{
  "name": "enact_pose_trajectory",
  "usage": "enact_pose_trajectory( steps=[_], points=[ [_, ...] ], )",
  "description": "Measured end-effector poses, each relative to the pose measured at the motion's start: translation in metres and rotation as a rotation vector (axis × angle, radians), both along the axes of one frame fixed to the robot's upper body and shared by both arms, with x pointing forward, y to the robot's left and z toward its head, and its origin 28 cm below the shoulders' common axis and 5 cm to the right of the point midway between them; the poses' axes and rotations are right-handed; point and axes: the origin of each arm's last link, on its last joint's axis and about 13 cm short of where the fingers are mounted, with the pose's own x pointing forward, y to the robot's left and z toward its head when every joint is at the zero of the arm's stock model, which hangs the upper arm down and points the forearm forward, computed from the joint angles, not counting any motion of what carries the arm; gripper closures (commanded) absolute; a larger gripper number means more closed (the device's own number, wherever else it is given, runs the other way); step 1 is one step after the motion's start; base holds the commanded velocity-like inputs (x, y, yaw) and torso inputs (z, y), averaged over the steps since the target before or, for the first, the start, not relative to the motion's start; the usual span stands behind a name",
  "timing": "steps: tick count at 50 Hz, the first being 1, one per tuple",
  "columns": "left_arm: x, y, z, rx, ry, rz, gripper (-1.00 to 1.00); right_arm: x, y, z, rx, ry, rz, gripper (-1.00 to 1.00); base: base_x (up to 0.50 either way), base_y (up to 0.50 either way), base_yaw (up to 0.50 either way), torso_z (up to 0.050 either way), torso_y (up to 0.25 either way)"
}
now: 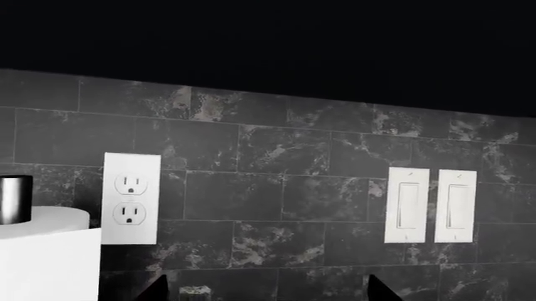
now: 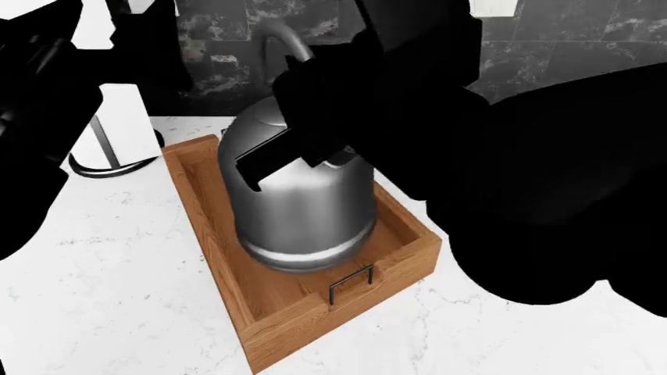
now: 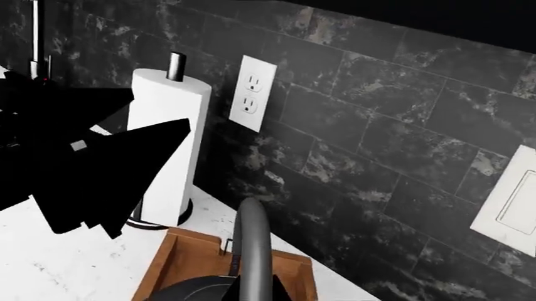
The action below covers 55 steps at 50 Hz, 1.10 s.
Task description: Pick the kettle from the counter and place it on the tray. Then pick the mug from the cabinet and place it on the tray. Then close the cabinet doors.
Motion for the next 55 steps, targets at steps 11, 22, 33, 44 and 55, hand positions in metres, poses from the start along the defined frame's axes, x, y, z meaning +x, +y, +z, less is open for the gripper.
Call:
enact_pose_trajectory(
  steps=[11,22,33,44,55],
  points=[
    [0.000,0.003,-0.002,-0.011,0.003,0.008,-1.00,0.000,0.007,-0.012,-0.002,0.025,0.045,1.00,0.00,0.00,0.00,0.001,0.002],
    [0.001,0.006,-0.004,-0.021,0.007,0.016,-1.00,0.007,0.010,-0.019,0.004,0.049,0.051,1.00,0.00,0.00,0.00,0.001,0.002],
    [0.002,0.008,-0.006,-0.028,0.011,0.022,-1.00,0.018,0.009,-0.021,0.018,0.063,0.032,1.00,0.00,0.00,0.00,0.000,0.001],
    [0.003,0.009,-0.009,-0.033,0.017,0.027,-1.00,0.030,0.009,-0.023,0.028,0.075,0.009,1.00,0.00,0.00,0.00,0.001,0.002],
    [0.004,0.011,-0.012,-0.038,0.020,0.032,-1.00,0.036,0.008,-0.029,0.028,0.097,0.001,1.00,0.00,0.00,0.00,0.001,0.002]
  ],
)
